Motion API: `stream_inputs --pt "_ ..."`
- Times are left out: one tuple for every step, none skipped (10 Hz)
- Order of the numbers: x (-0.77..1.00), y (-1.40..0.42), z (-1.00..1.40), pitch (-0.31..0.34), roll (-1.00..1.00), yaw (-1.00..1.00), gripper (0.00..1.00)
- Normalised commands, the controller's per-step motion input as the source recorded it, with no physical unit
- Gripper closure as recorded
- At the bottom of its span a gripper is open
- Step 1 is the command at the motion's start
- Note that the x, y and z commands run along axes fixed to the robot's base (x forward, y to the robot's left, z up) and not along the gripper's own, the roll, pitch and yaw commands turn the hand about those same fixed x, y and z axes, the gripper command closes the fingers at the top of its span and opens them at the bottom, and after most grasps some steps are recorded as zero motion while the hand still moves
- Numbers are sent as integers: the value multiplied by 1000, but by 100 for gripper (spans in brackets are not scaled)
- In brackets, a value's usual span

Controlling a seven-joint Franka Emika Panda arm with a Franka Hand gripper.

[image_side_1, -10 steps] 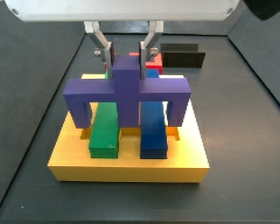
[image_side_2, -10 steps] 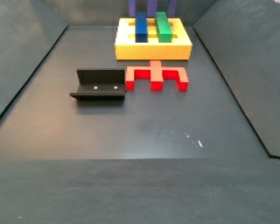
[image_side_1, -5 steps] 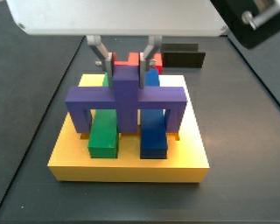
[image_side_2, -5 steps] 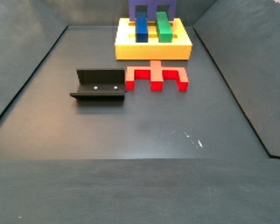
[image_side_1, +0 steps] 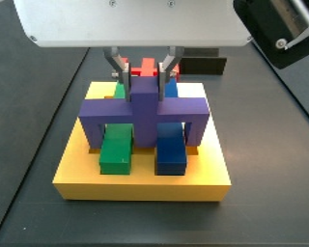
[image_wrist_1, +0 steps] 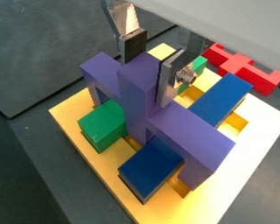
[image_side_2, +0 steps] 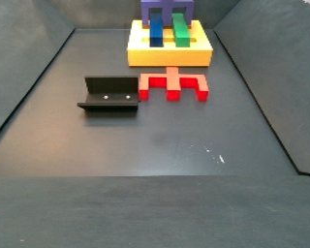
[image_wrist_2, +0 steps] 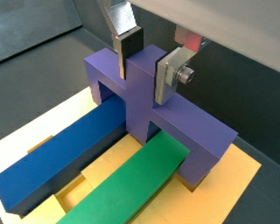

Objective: Pick up the purple object. Move up. Move to above the board. Insert the purple object.
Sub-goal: Insert the purple object.

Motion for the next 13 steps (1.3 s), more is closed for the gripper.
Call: stream_inputs --pt "-63 0 -106 -41 -123 0 100" --pt "0 -11 -89 -43 -139 0 100" --pt "0 -80 -123 -36 -99 0 100" --pt "-49 -137 -86 -47 -120 0 100" --pt "-66 -77 -189 -60 -137 0 100" --pt "-77 0 -174 -51 -124 0 100" --pt "-51 11 -214 -27 -59 0 100" --pt "-11 157 -249 0 0 0 100" --pt "-3 206 -257 0 4 0 100" --pt "0 223 -263 0 0 0 100" --pt "0 183 -271 0 7 0 100" --pt "29 6 0 27 47 77 100" --pt "0 0 29 36 206 120 100"
